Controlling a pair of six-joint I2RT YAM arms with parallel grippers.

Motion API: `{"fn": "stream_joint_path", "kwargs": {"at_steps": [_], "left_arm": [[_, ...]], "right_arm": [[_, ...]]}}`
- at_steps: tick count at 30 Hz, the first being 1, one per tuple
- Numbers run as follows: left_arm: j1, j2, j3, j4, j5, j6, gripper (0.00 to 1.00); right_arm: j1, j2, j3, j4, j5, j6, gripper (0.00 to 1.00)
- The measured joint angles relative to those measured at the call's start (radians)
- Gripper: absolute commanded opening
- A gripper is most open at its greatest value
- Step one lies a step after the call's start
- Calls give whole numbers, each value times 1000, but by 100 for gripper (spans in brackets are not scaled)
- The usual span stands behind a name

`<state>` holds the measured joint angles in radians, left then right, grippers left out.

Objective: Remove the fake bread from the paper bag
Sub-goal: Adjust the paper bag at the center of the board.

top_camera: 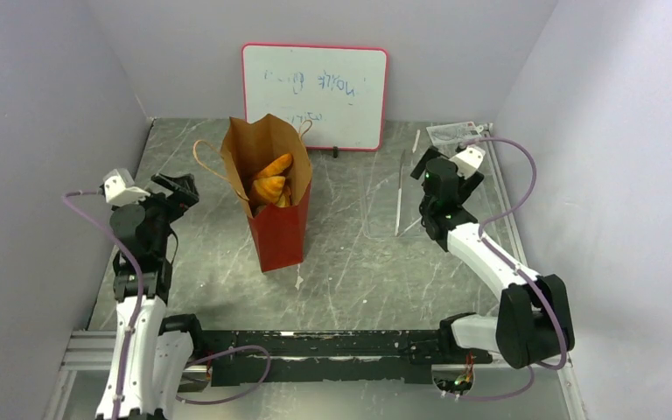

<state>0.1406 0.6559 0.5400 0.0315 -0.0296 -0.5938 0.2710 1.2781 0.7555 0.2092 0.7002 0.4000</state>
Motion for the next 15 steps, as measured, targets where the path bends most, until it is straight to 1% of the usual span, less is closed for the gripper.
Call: {"fn": "stream_joint_path", "kwargs": {"at_steps": [3,6,9,15], "left_arm": [[-3,-80,8,-30,21,-6,99],[-24,-114,35,-33,62,-14,99],[-56,-102,90,-39,112,-17,99],[-108,-47,198,-50,240,-14,99]], "right_arm": [[16,-31,-27,46,28,-2,99],[15,-51,-72,84,14,-9,98],[14,-37,-69,53,-12,1,98],[14,30,2,-71,-34,34,99]]}}
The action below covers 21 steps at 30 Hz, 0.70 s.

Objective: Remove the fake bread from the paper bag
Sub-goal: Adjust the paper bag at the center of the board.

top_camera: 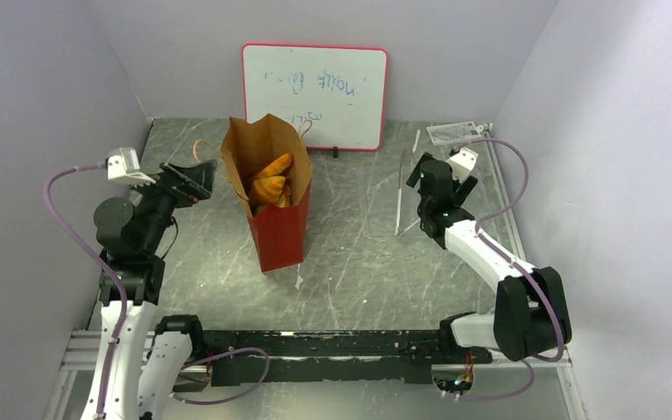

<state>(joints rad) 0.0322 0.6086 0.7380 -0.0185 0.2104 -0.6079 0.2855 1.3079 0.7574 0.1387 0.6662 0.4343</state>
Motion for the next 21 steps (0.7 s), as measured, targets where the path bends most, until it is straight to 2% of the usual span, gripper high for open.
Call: {"fn": "stream_joint_path", "kwargs": {"at_steps": [5,11,21], "left_arm": [[-64,73,90,-89,80,34,99],[-137,126,117,-227,81,48,99],[-355,261,122,-288,-113,15,99]], "right_arm": [[0,-19,-6,-57,3,11,99],[0,-43,-17,-113,3,29,100],[14,-50,-52,-152,2,33,100]]}}
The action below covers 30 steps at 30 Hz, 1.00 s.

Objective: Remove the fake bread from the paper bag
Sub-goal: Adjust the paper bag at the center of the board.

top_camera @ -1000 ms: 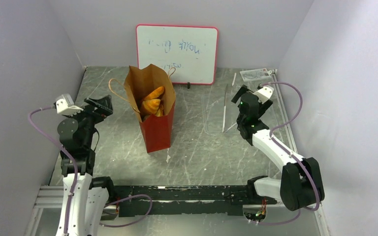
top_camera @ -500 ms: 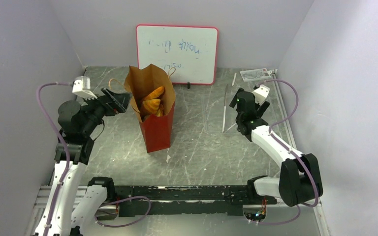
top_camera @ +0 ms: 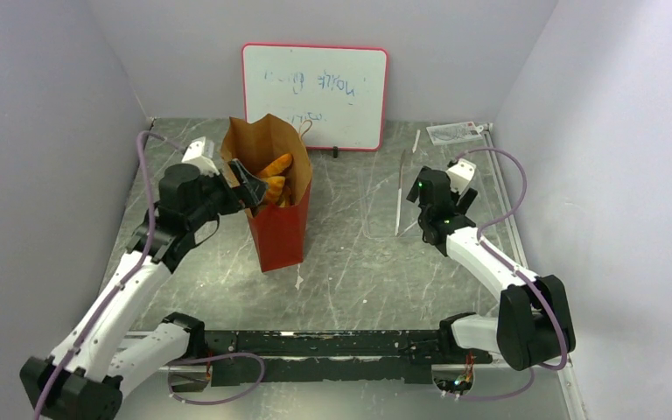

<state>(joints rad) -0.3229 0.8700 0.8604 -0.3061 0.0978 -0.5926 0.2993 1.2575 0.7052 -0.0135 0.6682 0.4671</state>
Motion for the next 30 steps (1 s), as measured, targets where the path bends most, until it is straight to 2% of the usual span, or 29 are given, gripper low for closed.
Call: {"fn": "stream_joint_path", "kwargs": {"at_steps": [7,9,12,14,16,17,24,30], "left_arm": [[-109,186,116,-97,-219,-36,99],[-124,227,158,-127,-282,-43,92],[-138,259,190,-159,-361,-50,70],[-142,269,196,-170,-400,-47,46],[-143,284,197,-174,-431,-39,11],[-144,292,197,-174,-440,-37,7],[-151,331,197,-159,-459,44,7],[-161,356,226,-146,-458,199,7]], "right_arm": [[2,-1,-6,0,-5,-12,100],[3,1,-6,1,-11,-19,100],[3,13,-6,1,-23,-22,100],[4,34,-4,1,-30,-22,100],[6,62,-4,0,-35,-22,100],[7,77,-3,1,-38,-22,100],[19,183,27,1,-52,-19,100],[34,235,48,0,-53,-6,100]]}}
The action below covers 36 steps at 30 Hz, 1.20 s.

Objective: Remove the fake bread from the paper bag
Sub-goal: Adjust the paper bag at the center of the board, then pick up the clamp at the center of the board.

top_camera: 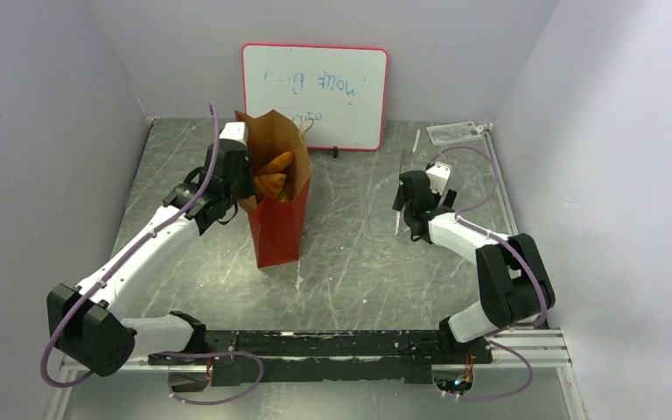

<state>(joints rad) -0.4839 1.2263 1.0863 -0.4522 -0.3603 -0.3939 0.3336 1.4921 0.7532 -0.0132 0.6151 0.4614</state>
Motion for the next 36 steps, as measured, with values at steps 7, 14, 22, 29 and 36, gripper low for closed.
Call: {"fn": "stream_joint_path", "kwargs": {"at_steps": [7,14,22,29,36], "left_arm": [[-13,26,61,5,-65,225,7],[-32,32,95,49,-172,406,7],[-121,19,84,101,-273,484,7],[-171,-3,16,112,-302,407,7],[-190,-3,4,111,-301,328,7]], "right_arm": [[20,14,5,-15,3,14,100],[42,0,5,-37,2,28,100],[61,-46,-4,-42,-1,29,100],[61,-27,-28,-30,-10,29,100],[61,36,-29,16,-20,24,100]]}}
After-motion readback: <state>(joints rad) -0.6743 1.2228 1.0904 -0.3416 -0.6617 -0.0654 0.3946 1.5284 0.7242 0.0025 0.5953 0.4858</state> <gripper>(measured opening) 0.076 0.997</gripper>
